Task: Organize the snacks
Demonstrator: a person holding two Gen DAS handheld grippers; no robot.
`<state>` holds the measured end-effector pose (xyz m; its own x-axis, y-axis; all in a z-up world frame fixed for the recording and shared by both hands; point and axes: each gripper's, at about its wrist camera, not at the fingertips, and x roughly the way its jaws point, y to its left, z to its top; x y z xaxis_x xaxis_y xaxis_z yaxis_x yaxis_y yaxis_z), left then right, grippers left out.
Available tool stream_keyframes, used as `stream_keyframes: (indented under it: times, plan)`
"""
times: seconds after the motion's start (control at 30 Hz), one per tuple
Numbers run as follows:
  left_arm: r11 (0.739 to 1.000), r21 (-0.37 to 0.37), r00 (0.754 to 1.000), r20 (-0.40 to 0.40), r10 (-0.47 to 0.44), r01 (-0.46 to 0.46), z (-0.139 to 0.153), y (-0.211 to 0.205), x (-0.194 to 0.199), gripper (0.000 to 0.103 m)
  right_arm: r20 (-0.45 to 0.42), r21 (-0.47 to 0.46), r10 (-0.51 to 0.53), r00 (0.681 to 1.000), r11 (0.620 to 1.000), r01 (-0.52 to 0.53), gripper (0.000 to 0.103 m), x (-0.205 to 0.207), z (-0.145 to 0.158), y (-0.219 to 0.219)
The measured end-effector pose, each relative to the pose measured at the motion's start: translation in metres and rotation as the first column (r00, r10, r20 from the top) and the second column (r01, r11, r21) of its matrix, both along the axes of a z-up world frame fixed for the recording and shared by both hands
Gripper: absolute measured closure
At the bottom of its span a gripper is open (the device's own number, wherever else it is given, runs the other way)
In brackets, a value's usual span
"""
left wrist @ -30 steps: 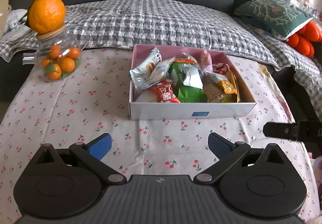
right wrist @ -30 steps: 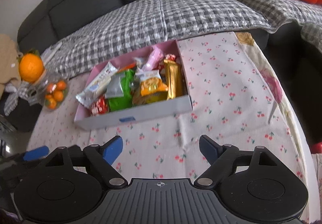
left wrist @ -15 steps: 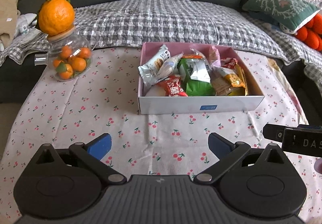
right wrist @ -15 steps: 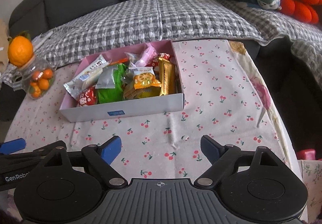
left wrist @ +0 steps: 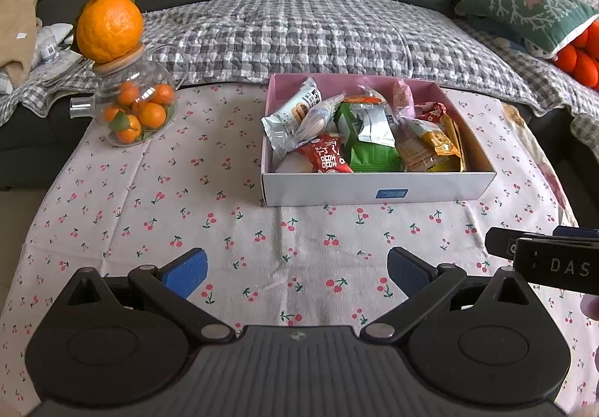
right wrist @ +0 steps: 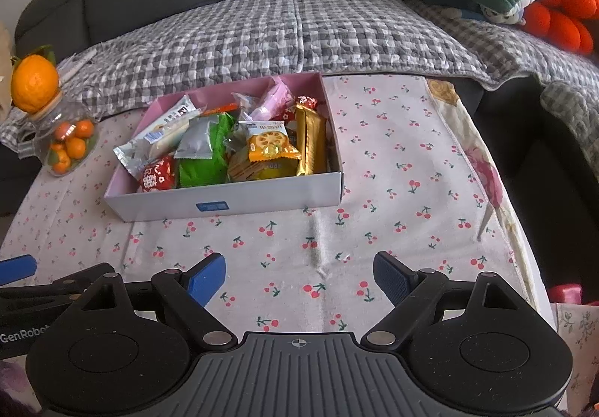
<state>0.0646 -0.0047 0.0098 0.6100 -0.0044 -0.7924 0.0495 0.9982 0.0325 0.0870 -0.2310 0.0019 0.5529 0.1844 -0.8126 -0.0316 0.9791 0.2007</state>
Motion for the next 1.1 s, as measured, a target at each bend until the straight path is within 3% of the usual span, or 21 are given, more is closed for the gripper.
stream_keyframes:
  times: [1.1]
  plan:
    - [1.000,0.005,1.000,-0.025,-0.009,0.009,-0.0022,-0.0005,0.0004,0.000,-0.016,0.005,0.008,1.000,1.000,-0.008,0.014,0.0013,-0.0020,0.0022]
